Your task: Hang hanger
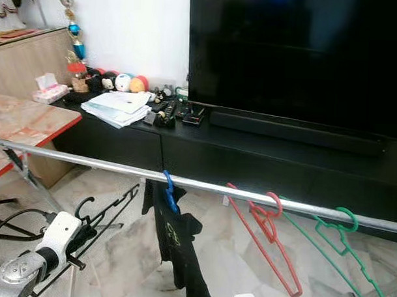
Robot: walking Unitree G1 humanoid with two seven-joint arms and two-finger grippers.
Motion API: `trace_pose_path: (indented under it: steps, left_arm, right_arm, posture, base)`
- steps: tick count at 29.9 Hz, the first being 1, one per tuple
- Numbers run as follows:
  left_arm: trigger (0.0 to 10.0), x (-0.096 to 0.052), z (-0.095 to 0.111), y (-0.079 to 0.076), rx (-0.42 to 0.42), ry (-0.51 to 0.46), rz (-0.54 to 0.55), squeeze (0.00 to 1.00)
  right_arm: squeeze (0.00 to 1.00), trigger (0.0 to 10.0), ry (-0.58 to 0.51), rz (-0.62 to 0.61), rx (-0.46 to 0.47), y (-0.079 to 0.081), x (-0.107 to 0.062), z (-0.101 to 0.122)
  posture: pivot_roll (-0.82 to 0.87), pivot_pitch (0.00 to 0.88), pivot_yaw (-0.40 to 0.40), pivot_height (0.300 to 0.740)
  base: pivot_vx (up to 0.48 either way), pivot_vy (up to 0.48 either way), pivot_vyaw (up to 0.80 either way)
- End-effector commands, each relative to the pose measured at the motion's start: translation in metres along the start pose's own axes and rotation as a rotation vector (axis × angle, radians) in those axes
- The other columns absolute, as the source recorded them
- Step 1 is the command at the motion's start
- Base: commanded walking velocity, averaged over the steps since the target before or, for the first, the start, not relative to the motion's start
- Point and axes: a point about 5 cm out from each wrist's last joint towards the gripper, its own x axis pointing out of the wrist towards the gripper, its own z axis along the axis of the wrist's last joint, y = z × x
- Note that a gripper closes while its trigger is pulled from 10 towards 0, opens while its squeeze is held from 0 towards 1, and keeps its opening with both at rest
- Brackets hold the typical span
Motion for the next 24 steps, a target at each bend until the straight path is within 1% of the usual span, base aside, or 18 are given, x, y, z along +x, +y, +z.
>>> trace_pose_path:
  steps: [1, 4, 5, 9, 10, 11, 12, 14, 20, 23, 24]
  left_arm:
    - [10.0, 0.009, 0.021, 0.008, 0.031, -0.056, -0.005, 0.00]
    - [10.0, 0.016, 0.030, 0.009, 0.024, -0.078, 0.000, 0.00]
    - [10.0, 0.021, 0.037, 0.010, 0.018, -0.096, 0.013, 0.00]
    - [10.0, 0.026, 0.044, 0.013, 0.003, -0.108, 0.053, 0.00]
    - [10.0, 0.028, 0.046, 0.015, -0.011, -0.115, 0.069, 0.00]
    - [10.0, 0.033, 0.053, 0.016, -0.029, -0.127, 0.084, 0.00]
    - [10.0, 0.033, 0.053, 0.016, -0.029, -0.127, 0.084, 0.00]
    - [10.0, 0.040, 0.056, 0.016, -0.003, -0.100, 0.102, 0.00]
    - [10.0, 0.049, 0.061, 0.019, -0.027, -0.071, 0.158, 0.00]
    - [10.0, 0.053, 0.066, 0.018, -0.035, -0.077, 0.153, 0.00]
    - [10.0, 0.055, 0.066, 0.018, -0.026, -0.066, 0.158, 0.00]
  right_arm:
    - [0.00, 10.0, -0.001, 0.000, -0.001, 0.000, 0.000, 0.001]
    - [0.00, 10.0, -0.002, -0.001, 0.002, 0.001, 0.000, 0.001]
    - [0.00, 10.0, -0.003, -0.001, 0.003, 0.001, 0.000, 0.002]
    - [0.00, 10.0, -0.003, -0.003, 0.003, 0.001, 0.000, 0.002]
    - [0.00, 10.0, -0.003, -0.005, 0.004, 0.001, 0.000, 0.002]
    - [0.00, 10.0, -0.004, -0.006, 0.005, 0.001, 0.000, 0.002]
    - [0.00, 10.0, -0.004, -0.006, 0.005, 0.001, 0.000, 0.002]
    - [0.00, 10.0, 0.001, -0.006, 0.000, 0.002, 0.001, 0.002]
    - [0.00, 10.0, 0.000, -0.007, -0.002, 0.001, 0.001, 0.003]
    - [0.00, 10.0, -0.001, -0.010, 0.000, 0.001, 0.001, 0.003]
    - [0.00, 10.0, -0.002, -0.011, 0.000, 0.001, 0.001, 0.003]
  posture:
    - [0.07, 0.000, 0.024, 0.740]
    - [0.06, 0.000, 0.025, 0.740]
    - [0.06, 0.000, 0.027, 0.740]
    - [0.05, 0.000, 0.028, 0.740]
    - [0.05, 0.000, 0.028, 0.740]
    - [0.05, 0.000, 0.026, 0.740]
    - [0.05, 0.000, 0.026, 0.740]
    - [0.05, 0.000, 0.030, 0.740]
    - [0.04, 0.000, 0.028, 0.740]
    - [0.04, 0.000, 0.028, 0.740]
    - [0.04, 0.000, 0.028, 0.740]
  base:
    - [0.000, 0.000, 0.00]
    - [0.000, 0.000, 0.00]
    - [0.000, 0.000, 0.00]
    - [0.000, 0.000, 0.00]
    - [0.000, 0.000, 0.00]
    - [0.000, 0.000, 0.00]
    - [0.000, 0.000, 0.00]
    - [0.000, 0.000, 0.00]
    - [0.000, 0.000, 0.00]
    - [0.000, 0.000, 0.00]
    - [0.000, 0.000, 0.00]
